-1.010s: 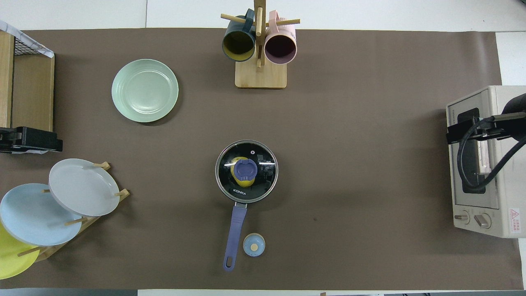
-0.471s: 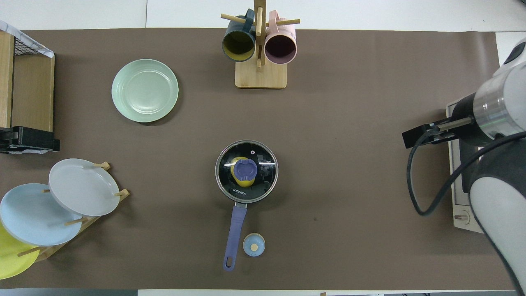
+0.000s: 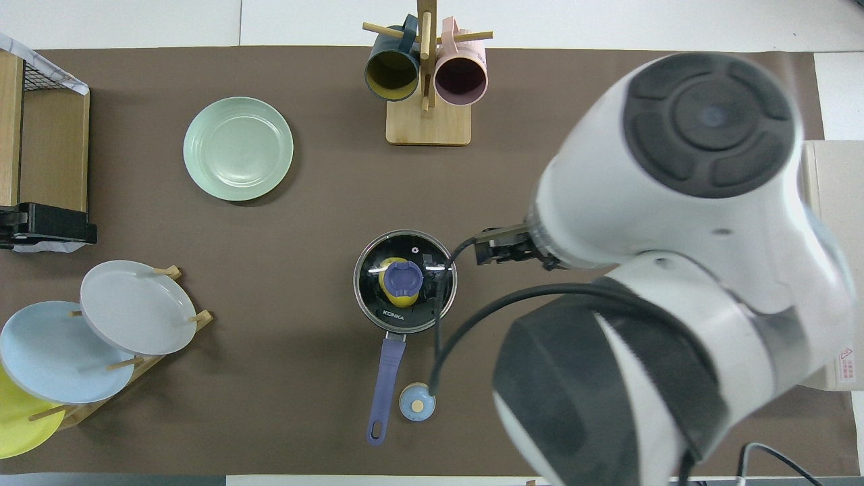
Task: Transfer potato from pot to plate
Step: 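Reach the right gripper over the saucepan toward the glass lid knob, then grasp the glass lid knob with the right gripper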
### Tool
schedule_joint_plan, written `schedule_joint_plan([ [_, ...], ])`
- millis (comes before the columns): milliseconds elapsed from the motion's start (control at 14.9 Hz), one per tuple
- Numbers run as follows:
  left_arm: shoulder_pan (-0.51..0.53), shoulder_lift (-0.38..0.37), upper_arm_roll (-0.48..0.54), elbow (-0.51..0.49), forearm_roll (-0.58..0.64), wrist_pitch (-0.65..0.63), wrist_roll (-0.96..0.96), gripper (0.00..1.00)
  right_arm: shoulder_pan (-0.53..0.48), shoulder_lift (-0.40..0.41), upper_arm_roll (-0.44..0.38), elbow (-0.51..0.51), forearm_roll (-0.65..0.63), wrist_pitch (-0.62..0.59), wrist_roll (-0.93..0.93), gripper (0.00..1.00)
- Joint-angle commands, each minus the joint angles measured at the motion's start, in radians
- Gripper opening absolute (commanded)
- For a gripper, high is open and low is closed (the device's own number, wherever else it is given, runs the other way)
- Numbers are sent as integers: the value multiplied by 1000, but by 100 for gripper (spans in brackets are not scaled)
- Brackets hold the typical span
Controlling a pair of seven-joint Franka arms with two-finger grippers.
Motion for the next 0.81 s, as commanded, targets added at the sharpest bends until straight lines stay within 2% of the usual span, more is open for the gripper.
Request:
schedule_joint_plan([
  [0, 12, -17, -7, -12, -7, 18, -4, 100, 64, 84, -3, 75, 3, 56, 142, 100],
  [202, 9, -20, -7, -18, -7, 18, -4, 100, 149, 150, -3, 60, 2, 183, 250, 100],
  [471, 4, -21, -7, -20, -7, 18, -15, 100, 153, 106, -3, -139, -3, 335, 250, 100],
  [740, 6, -21, -8, -23, -7, 46, -9, 100, 207, 146, -3, -180, -49, 403, 254, 100],
])
